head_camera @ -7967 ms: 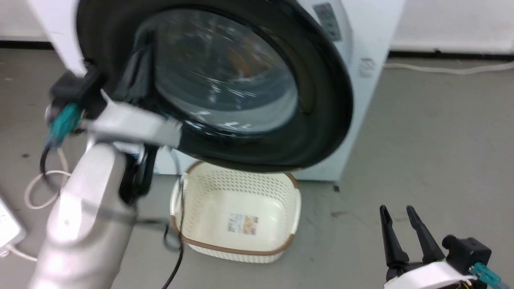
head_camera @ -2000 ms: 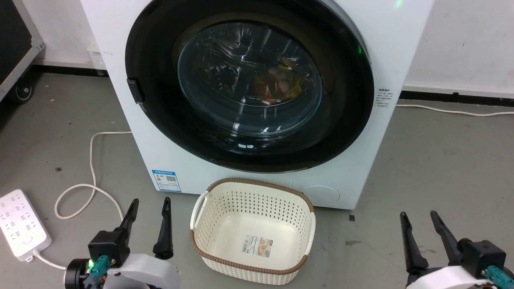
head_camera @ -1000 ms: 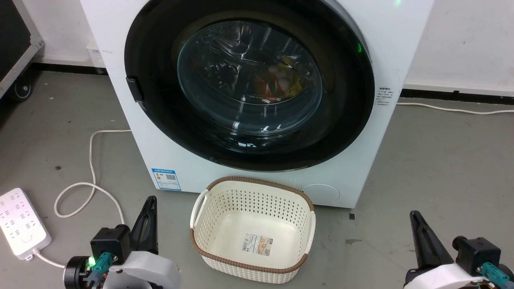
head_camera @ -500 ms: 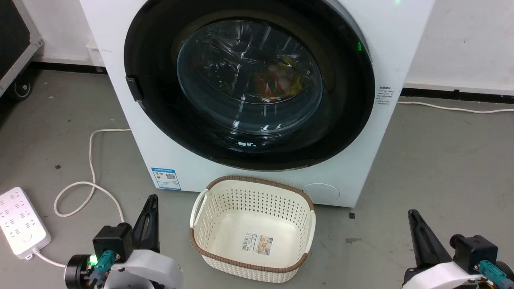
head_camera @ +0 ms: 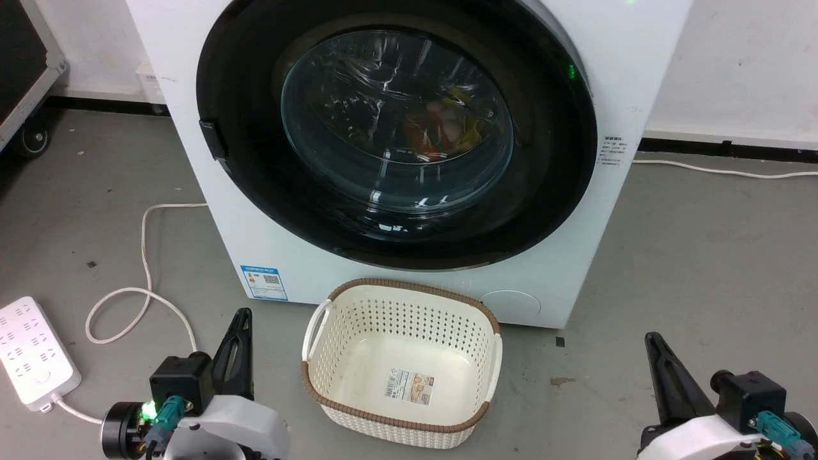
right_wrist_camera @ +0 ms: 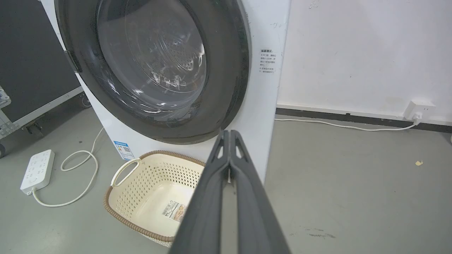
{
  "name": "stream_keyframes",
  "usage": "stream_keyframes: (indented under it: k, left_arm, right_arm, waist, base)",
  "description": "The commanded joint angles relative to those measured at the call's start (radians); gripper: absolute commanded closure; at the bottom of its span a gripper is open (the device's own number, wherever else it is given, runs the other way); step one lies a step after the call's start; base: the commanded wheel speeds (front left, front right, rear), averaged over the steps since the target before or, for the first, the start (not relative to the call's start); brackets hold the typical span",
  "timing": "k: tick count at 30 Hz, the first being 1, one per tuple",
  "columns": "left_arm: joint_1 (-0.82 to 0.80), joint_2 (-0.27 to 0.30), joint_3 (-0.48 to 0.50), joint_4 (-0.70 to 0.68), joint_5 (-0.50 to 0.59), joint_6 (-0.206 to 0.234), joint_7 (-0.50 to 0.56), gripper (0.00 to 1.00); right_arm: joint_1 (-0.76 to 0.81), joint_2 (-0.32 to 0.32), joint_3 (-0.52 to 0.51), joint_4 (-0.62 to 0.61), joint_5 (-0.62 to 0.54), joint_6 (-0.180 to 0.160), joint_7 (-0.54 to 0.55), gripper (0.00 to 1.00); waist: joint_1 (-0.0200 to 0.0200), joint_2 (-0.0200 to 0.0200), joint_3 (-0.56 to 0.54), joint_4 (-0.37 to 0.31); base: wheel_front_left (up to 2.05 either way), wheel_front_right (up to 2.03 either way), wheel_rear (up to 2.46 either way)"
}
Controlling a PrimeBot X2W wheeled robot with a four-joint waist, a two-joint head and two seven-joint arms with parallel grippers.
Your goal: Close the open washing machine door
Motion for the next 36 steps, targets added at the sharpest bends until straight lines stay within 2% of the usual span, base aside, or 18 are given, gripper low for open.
stream_keyframes:
  k: [1, 36]
  left_arm:
    - [0.016, -0.008, 0.005, -0.008, 0.013, -0.003, 0.005, 1.0]
    - [0.027, -0.046, 0.045, -0.041, 0.095, -0.026, 0.054, 1.0]
  right_arm:
    - [-0.014, -0.001, 0.002, -0.011, -0.008, 0.0, 0.006, 1.0]
    - [-0.024, -0.002, 0.017, -0.043, -0.046, 0.0, 0.05, 1.0]
  waist:
    - [0.0, 0.0, 0.0, 0.0]
    - [0.0, 0.0, 0.009, 0.0]
  base:
    - [0.0, 0.0, 0.0]
    - [0.0, 0.0, 0.0]
